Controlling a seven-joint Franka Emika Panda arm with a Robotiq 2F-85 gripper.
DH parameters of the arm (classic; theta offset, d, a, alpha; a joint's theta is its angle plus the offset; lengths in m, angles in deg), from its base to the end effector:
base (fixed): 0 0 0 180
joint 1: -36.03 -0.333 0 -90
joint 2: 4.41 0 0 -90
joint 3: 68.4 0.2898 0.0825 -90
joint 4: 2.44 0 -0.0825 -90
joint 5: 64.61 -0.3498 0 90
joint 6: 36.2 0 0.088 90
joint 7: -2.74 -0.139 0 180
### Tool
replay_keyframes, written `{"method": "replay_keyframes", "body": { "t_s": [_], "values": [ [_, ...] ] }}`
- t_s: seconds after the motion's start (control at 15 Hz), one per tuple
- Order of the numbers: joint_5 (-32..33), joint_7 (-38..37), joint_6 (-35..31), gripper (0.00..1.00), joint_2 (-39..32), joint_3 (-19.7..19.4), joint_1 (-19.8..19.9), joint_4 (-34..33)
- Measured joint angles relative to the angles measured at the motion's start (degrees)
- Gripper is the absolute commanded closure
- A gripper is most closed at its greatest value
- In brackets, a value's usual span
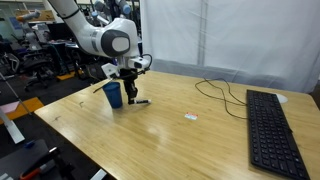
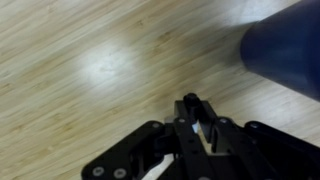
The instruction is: Remove the marker from the cup and put it on the table
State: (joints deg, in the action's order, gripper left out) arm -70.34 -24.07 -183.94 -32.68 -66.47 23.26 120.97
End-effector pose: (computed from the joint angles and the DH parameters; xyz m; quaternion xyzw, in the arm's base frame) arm 0.5093 0.1347 0.1358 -0.9875 0.1499 0.0440 0.0189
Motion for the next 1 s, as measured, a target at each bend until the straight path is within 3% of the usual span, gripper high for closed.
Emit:
{"method": "replay_keyframes", "body": {
  "t_s": [0.2,0.6,1.0],
  "values": [
    [-1.7,0.9,-0.1,0.44,-0.1,0.0,0.8,0.1],
    [-4.0,2.3,-0.1,0.02,0.1,0.8,0.9,-0.1],
    [-6.8,2.3,2.6,0.0,5.4,0.9,1.2,-0.5]
  ]
}}
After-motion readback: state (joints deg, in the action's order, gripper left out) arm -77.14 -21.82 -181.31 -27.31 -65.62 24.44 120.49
